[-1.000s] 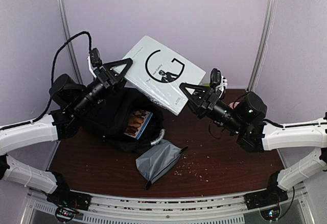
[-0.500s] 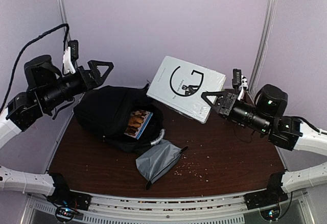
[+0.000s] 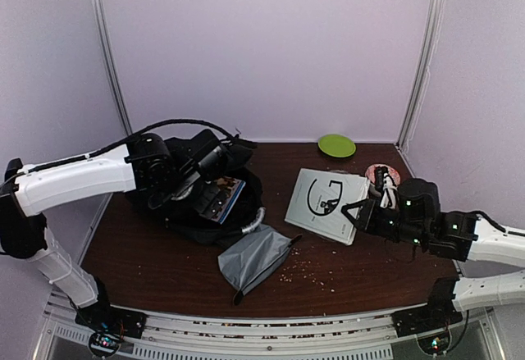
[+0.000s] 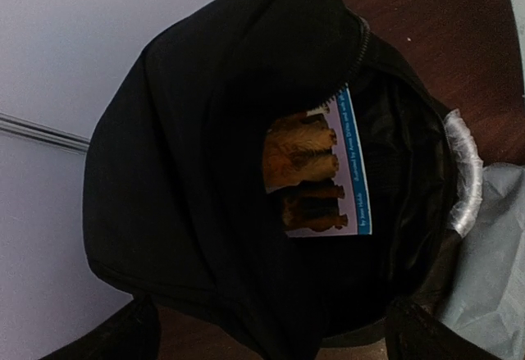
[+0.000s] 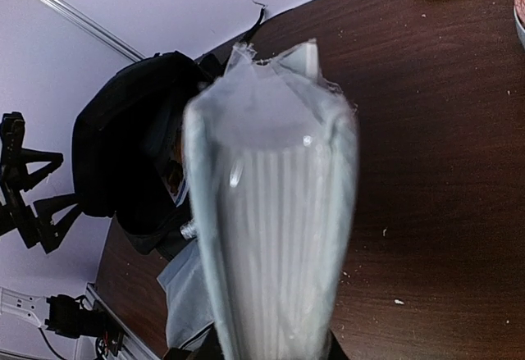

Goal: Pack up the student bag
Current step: Place the book in the student bag.

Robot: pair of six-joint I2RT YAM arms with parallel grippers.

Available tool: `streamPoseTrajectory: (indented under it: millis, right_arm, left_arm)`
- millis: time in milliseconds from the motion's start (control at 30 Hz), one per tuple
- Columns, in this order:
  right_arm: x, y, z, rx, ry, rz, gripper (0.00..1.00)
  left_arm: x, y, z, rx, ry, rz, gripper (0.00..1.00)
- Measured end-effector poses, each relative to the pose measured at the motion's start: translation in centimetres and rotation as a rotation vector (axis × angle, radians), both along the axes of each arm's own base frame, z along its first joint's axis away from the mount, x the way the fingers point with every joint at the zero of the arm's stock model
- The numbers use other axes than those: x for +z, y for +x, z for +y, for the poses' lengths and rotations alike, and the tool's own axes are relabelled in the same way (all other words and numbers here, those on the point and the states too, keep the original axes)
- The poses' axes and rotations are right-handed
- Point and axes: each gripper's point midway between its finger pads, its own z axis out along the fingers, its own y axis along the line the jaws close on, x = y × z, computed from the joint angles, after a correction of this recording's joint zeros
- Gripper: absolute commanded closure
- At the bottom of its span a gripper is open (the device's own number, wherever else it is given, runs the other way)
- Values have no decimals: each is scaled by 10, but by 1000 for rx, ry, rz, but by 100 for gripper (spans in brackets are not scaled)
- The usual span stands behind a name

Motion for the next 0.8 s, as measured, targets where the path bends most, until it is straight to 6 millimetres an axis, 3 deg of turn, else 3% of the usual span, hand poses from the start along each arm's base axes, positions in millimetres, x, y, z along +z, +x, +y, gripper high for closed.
streamPoseTrajectory:
  millis: [167, 333, 433, 700, 800]
  right_arm:
    - [-7, 0, 4, 4, 11, 29, 100]
    - [-2, 2, 11, 15, 51, 29, 100]
    - [-1, 2, 18, 31, 80, 40, 100]
    - [12, 4, 48, 94, 248, 79, 100]
    - [11, 6, 62, 119, 295, 106, 100]
  left_arm:
    - [-6, 22, -6, 35, 142, -46, 2]
    - [-40, 34, -6, 58, 277, -29, 8]
    - [-46, 40, 0, 79, 297, -19, 26]
    - [-33, 52, 10, 125, 253, -43, 100]
    - [-21, 53, 11, 132, 212, -61, 100]
